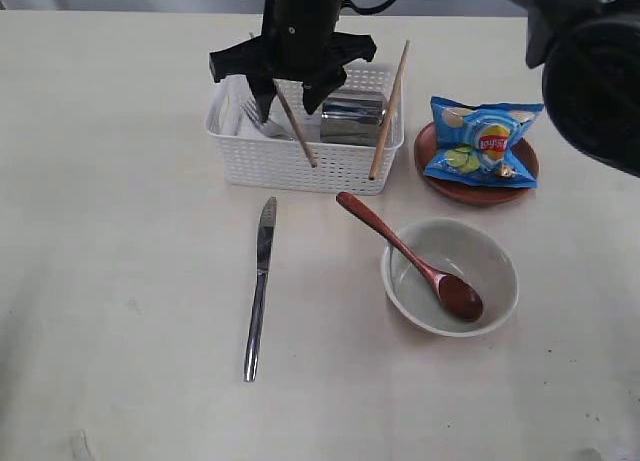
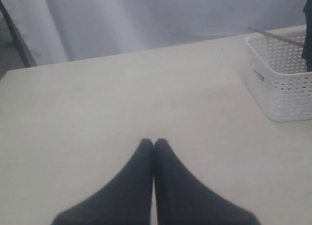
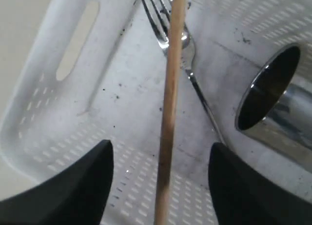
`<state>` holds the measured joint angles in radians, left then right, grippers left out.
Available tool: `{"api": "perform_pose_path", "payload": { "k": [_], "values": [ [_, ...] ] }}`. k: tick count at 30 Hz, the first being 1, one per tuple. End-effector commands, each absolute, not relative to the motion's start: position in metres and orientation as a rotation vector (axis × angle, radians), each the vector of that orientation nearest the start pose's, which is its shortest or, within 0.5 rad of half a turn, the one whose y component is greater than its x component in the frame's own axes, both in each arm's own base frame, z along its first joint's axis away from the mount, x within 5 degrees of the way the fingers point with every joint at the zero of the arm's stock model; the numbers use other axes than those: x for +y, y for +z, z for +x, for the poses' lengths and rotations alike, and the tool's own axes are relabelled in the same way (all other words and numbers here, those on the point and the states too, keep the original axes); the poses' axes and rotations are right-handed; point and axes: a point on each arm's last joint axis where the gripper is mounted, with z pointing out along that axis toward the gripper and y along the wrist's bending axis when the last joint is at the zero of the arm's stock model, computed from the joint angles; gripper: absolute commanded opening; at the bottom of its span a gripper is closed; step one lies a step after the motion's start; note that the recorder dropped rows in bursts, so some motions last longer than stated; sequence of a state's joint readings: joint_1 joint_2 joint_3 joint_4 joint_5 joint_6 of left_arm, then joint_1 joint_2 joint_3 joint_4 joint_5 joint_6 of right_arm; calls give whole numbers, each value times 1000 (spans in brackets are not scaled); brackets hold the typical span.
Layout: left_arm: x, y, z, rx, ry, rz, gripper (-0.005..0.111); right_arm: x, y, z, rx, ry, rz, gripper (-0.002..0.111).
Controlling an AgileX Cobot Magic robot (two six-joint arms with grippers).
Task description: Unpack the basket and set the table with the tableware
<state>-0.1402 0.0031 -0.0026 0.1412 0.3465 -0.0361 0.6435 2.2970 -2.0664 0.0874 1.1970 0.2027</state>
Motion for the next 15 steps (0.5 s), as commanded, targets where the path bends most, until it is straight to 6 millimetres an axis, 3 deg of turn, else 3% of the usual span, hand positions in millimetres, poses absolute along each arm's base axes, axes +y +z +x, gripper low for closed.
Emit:
{"api": "perform_pose_path", "payload": {
  "k": [1,6,7,11,15],
  "values": [
    [-3,182,54,1815,13,180,0,297,201,390,2878,213,-643,38],
    [-3,182,54,1815,13,180,0,297,187,389,2910,166,-727,0],
    [-3,182,54,1815,13,180,0,296,188,389,2904,156,-729,-1],
    [-3,182,54,1815,13,180,0,291,226,385,2822,178,-733,0],
    [-3,182,54,1815,13,180,0,273,298,369,2658,167,-731,0]
  ]
}}
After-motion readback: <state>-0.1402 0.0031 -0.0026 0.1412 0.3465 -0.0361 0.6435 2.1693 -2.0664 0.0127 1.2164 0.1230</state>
